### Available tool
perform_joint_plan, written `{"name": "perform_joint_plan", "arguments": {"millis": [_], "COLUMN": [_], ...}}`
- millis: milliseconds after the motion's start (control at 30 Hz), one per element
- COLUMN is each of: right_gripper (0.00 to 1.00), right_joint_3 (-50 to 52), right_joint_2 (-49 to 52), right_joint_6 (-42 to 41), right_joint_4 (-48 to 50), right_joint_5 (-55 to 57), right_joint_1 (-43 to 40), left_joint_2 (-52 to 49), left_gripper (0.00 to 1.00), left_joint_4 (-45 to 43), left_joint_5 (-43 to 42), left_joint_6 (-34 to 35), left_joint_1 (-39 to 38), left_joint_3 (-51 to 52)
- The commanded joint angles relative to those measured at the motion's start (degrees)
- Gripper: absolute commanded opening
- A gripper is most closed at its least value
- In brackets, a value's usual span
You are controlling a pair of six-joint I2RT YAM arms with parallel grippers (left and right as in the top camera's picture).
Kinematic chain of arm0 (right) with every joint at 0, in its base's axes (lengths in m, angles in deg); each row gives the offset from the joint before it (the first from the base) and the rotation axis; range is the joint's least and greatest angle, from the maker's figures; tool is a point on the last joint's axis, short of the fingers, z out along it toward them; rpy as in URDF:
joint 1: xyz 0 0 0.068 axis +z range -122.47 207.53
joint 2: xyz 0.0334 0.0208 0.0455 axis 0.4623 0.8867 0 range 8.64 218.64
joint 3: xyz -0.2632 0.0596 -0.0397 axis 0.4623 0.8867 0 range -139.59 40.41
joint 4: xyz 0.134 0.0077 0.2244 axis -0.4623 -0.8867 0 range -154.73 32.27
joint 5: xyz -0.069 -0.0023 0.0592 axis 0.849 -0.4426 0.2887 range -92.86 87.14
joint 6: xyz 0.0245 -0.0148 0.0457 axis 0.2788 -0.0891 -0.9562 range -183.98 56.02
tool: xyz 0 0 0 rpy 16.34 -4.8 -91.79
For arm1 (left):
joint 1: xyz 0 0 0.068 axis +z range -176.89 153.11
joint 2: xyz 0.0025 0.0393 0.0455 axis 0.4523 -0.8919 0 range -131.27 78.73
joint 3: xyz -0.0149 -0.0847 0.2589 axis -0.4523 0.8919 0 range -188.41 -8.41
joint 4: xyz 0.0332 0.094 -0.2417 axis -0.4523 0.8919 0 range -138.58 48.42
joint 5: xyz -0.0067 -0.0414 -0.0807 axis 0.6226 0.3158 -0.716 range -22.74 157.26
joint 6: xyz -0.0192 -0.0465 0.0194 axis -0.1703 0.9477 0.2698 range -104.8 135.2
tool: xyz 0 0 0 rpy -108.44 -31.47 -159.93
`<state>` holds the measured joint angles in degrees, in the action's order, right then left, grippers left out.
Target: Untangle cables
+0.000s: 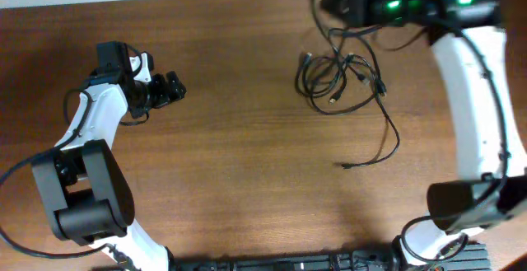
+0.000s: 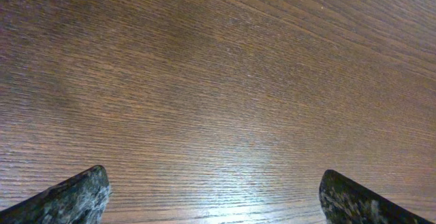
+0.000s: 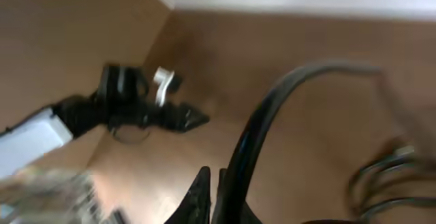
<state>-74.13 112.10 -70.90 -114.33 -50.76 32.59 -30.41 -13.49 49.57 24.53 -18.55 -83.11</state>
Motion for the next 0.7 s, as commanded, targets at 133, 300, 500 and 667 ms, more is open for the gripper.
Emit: {"name": "perform_joint_plan", "arguments": {"millis": [133, 300, 500, 667], "right_gripper": [0.04, 0.04, 0.04, 0.04], "right_joint_3": [-1.62, -1.64, -1.84, -1.73], "right_joint_2": [-2.19, -2.08, -2.73, -1.57], "right_joint_6": [-6.03, -1.95, -2.14, 2.69], "right_joint_4": [12.85, 28.35, 38.03, 36.28], "right_joint_5": [-4.33, -0.5, 4.83, 7.15], "right_joint_1": [13.25, 9.35, -7.56, -27.02], "left_joint_2": [-0.57, -0.57, -0.57, -0.57], "left_gripper": [0.99, 0.99, 0.99, 0.99], "left_joint_4": [-0.09, -0.09, -0.09, -0.07], "left_joint_5": [0.17, 0.17, 0.17, 0.17], "left_joint_6": [0.48, 0.48, 0.48, 0.48], "left_joint_1": [0.35, 0.35, 0.35, 0.35], "left_joint_3": [-0.79, -0.79, -0.79, -0.79]}}
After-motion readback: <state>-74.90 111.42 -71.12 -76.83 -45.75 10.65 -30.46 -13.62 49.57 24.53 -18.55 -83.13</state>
